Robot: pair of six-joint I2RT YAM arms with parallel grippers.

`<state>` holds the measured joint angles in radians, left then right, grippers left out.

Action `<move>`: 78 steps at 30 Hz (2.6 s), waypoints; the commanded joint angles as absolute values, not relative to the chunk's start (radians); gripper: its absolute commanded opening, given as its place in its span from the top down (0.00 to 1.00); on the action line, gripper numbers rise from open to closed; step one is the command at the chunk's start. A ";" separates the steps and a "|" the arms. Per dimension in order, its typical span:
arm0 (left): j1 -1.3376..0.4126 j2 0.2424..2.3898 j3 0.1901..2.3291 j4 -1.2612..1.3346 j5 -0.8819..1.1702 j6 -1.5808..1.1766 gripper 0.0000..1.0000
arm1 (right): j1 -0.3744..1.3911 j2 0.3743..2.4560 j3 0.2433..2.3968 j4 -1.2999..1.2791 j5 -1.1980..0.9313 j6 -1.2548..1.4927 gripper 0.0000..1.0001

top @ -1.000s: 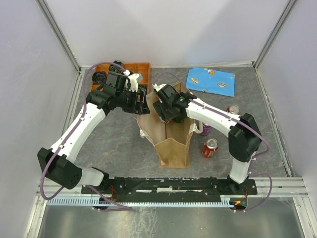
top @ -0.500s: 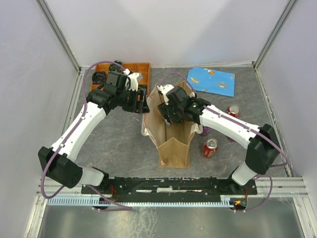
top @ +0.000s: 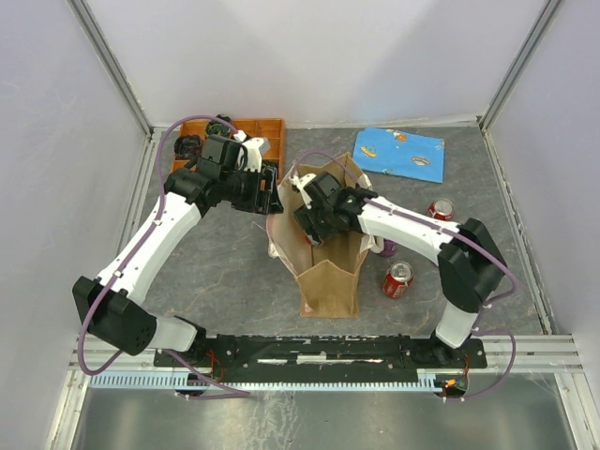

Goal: Place the beverage into the canvas bag

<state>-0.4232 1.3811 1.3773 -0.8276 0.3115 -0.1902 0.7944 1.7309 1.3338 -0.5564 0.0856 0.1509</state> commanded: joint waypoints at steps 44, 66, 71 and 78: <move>-0.427 1.365 1.396 -0.781 0.344 -0.161 0.27 | 0.785 1.890 1.591 -0.601 0.453 0.122 0.18; -0.427 1.379 1.400 -0.774 0.355 -0.162 0.27 | 0.788 1.850 1.615 -0.561 0.503 0.083 0.12; -0.427 1.377 1.398 -0.774 0.357 -0.164 0.27 | 0.788 1.844 1.602 -0.534 0.535 0.064 0.12; -0.428 1.374 1.394 -0.775 0.363 -0.164 0.27 | 0.788 1.830 1.574 -0.485 0.571 0.024 0.12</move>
<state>-0.4232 1.3811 1.3731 -0.8120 0.3420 -0.1902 0.7921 1.9110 1.5707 -0.5518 0.4824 0.0696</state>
